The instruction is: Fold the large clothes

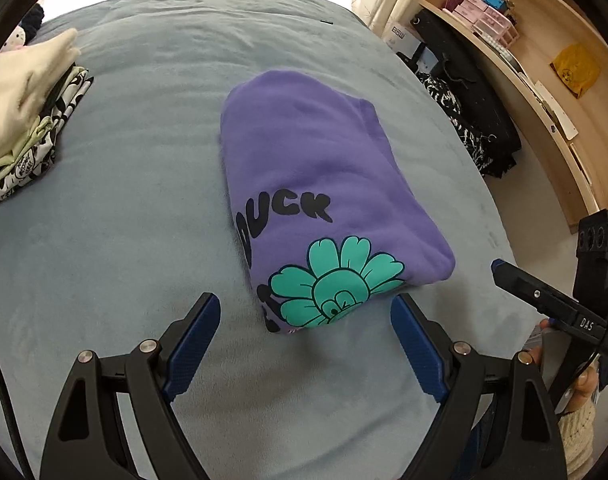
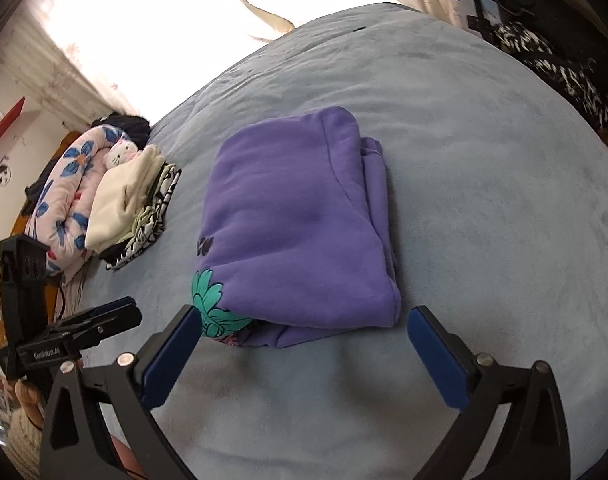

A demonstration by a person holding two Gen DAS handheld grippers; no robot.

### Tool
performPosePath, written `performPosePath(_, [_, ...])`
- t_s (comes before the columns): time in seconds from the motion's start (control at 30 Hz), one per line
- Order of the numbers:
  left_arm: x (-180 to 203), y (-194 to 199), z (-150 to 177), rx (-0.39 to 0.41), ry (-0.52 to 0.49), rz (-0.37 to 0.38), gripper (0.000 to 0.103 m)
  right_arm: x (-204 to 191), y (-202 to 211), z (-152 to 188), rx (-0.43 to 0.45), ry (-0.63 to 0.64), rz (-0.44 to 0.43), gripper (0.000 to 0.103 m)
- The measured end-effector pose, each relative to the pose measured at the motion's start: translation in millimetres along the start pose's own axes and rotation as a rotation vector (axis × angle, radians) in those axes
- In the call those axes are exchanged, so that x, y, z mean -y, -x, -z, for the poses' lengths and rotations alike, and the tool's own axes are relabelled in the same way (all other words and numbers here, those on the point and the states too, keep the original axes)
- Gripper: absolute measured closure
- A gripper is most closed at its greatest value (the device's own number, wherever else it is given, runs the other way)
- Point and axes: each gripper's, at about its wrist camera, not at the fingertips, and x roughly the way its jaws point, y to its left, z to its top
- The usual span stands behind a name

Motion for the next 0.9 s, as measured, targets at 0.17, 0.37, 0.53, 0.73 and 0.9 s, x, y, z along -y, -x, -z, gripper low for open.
performPosePath(0.17, [-2,-3,-12,-0.009,0.010,0.038,0.001,-5,0,-11,-0.012,0.051,0.015,0.000])
performPosePath(0.37, [-11,-17,-34,-0.031,0.045,0.068,0.001,4,-10,-33,-0.069,0.046,0.017,0.000])
performPosePath(0.53, [-22,-36,-51,-0.045,0.084,0.105,0.001,18,-28,-50,-0.118,0.011,0.004,0.000])
performPosePath(0.73, [-34,-73,-63,-0.091,0.125,0.165,0.001,40,-59,-65,-0.172,-0.042,-0.039,0.000])
performPosePath(0.9, [-38,-108,-64,-0.123,0.144,0.210,0.001,63,-92,-70,-0.194,-0.083,-0.107,0.000])
